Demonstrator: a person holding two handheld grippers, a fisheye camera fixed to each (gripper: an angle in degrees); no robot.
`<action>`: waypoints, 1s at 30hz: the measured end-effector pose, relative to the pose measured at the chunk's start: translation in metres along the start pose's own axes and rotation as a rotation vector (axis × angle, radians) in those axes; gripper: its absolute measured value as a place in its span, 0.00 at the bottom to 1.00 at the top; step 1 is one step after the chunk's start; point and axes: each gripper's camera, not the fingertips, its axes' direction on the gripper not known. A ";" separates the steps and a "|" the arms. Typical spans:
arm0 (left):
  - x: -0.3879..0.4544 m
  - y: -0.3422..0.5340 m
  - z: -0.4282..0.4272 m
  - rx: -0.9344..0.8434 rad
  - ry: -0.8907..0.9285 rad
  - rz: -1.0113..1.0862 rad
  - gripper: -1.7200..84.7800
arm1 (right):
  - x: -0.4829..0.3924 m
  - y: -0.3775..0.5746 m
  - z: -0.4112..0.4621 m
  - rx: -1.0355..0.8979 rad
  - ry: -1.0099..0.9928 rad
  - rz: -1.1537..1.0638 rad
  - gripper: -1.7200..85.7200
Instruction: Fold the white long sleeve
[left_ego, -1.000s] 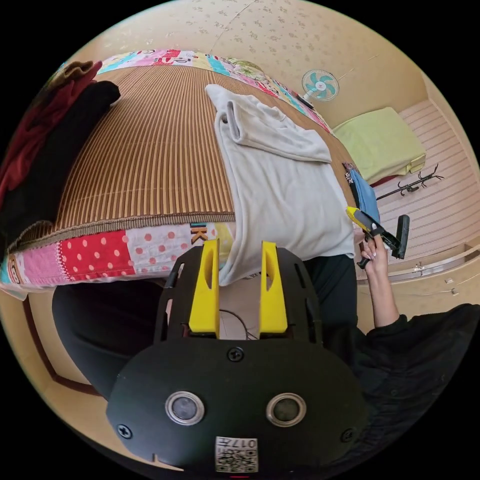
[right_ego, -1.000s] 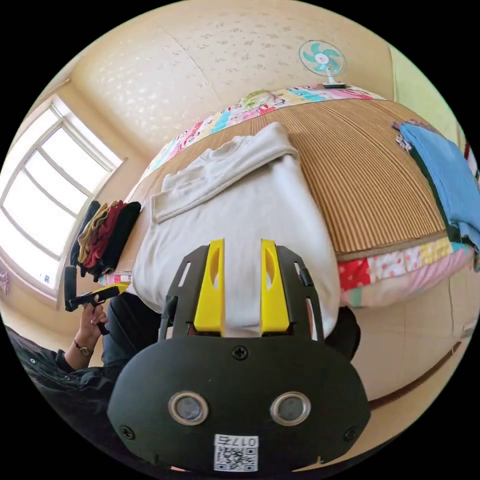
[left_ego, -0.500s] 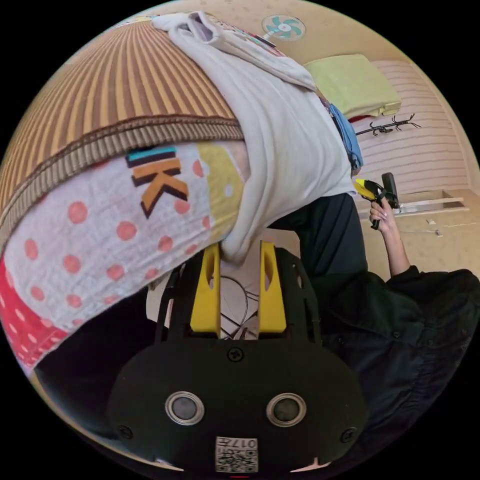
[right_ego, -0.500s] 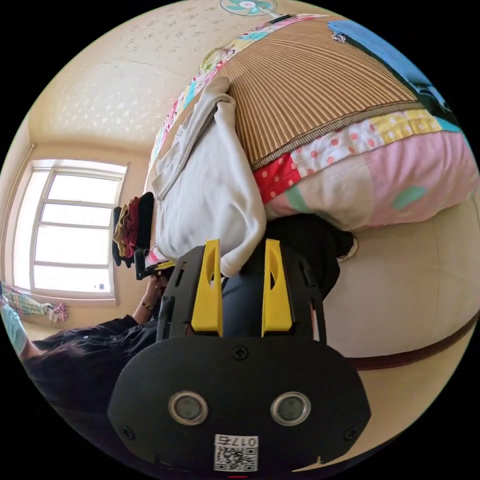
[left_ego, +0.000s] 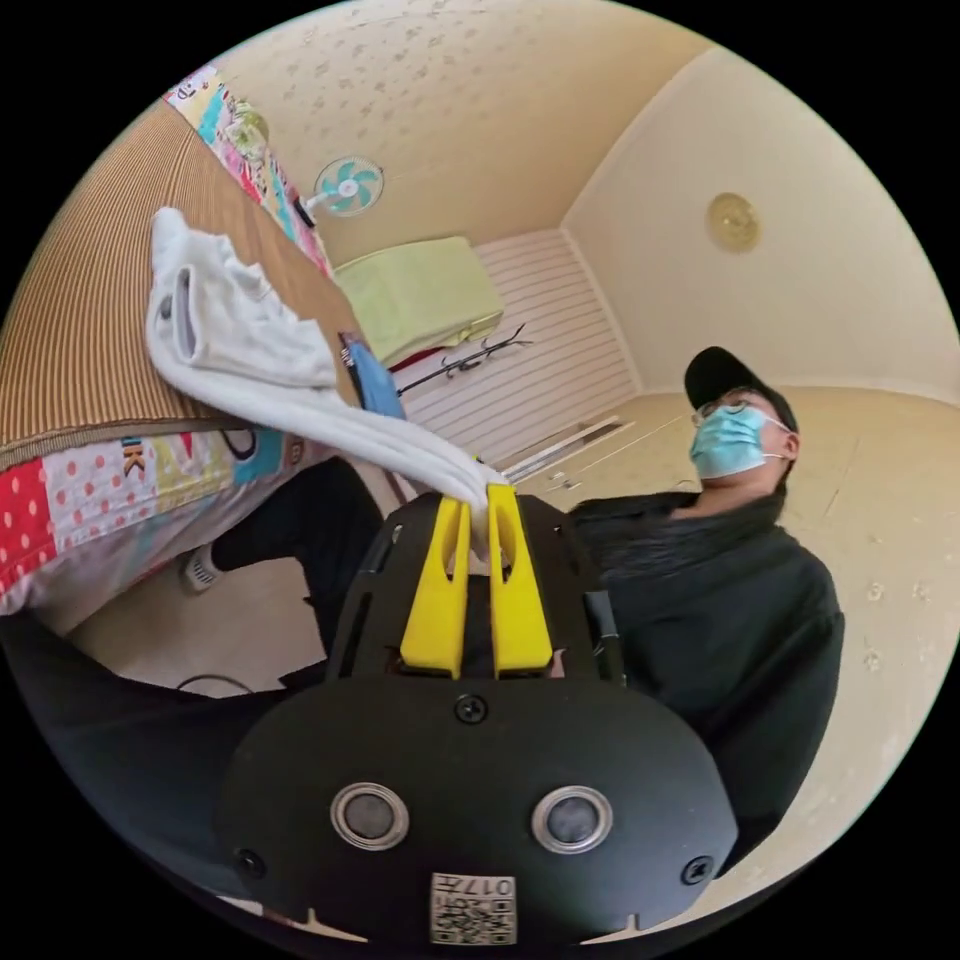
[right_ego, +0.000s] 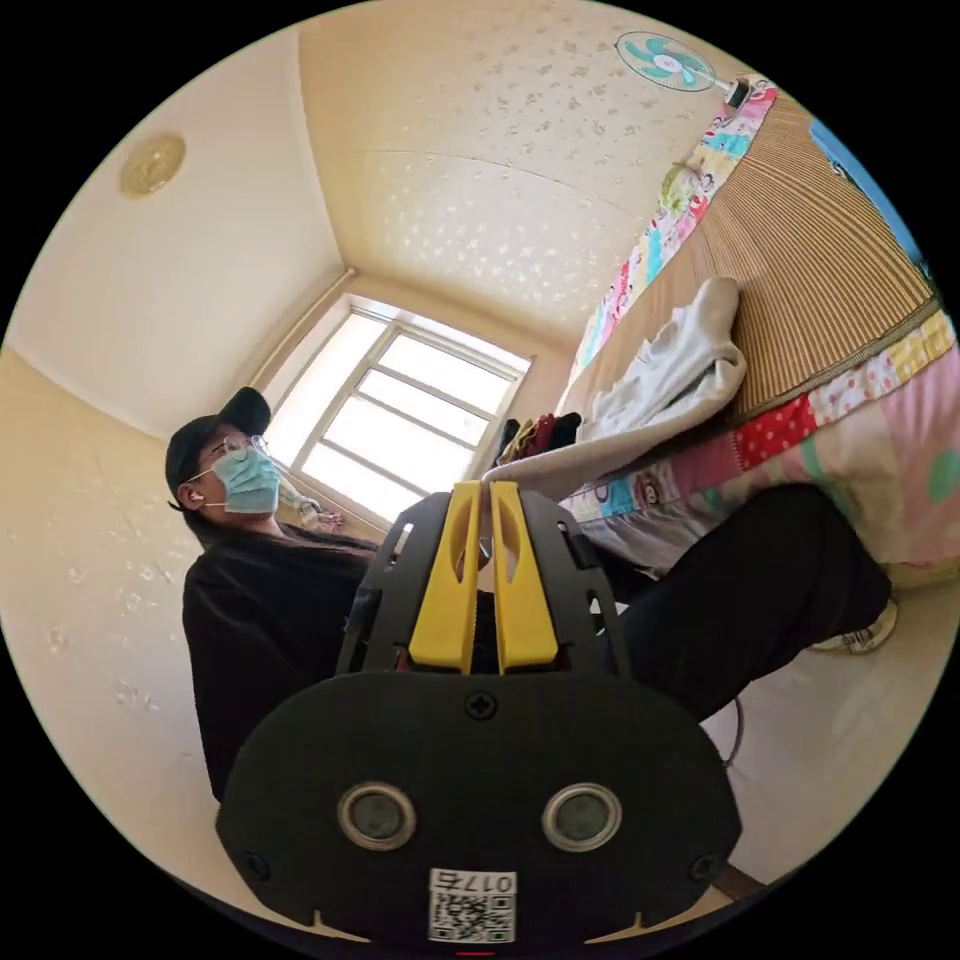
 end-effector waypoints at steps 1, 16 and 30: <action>0.014 -0.003 -0.008 0.068 0.046 0.005 0.06 | -0.010 -0.001 0.002 0.035 -0.041 -0.031 0.05; -0.093 -0.215 -0.045 0.536 -0.430 -0.109 0.18 | 0.077 -0.213 0.195 0.152 0.824 -0.133 0.04; -0.186 -0.092 0.028 0.331 -0.797 -0.391 0.18 | 0.146 -0.093 0.304 -0.013 1.413 -0.368 0.02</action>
